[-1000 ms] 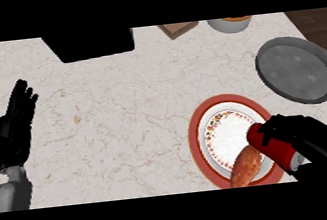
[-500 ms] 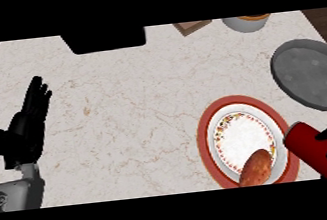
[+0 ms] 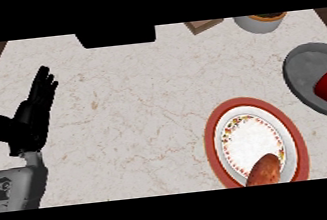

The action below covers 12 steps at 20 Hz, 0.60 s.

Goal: Pick the can from the plate and place it in the pan

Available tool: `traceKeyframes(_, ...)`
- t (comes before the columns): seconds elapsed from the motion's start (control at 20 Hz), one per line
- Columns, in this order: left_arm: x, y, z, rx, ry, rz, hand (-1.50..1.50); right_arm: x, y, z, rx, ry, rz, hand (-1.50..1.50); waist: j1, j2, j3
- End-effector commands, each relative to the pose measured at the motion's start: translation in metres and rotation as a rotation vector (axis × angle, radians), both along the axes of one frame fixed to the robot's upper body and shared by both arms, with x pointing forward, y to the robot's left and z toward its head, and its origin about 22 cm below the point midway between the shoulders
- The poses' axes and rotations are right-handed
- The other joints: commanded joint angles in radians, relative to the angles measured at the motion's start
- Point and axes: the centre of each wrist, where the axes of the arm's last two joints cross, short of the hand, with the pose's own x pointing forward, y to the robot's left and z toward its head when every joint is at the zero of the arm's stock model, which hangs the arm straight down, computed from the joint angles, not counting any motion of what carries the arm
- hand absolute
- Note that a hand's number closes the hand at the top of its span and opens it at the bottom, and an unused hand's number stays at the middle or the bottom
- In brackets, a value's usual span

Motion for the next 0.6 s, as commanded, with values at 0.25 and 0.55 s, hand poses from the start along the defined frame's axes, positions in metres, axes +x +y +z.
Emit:
traceKeyframes(0.25, 0.011, -0.016, 0.007, 0.002, -0.003, -0.031, 0.0, 0.063, -0.079, -0.017, -0.126, -0.073, -0.186, 1.5, 0.043, 0.013, 0.003)
traceKeyframes(0.55, 0.006, -0.028, 0.002, -0.009, -0.001, -0.062, 0.0, 0.095, -0.09, -0.052, -0.197, -0.062, -0.207, 1.5, 0.05, 0.015, 0.004)
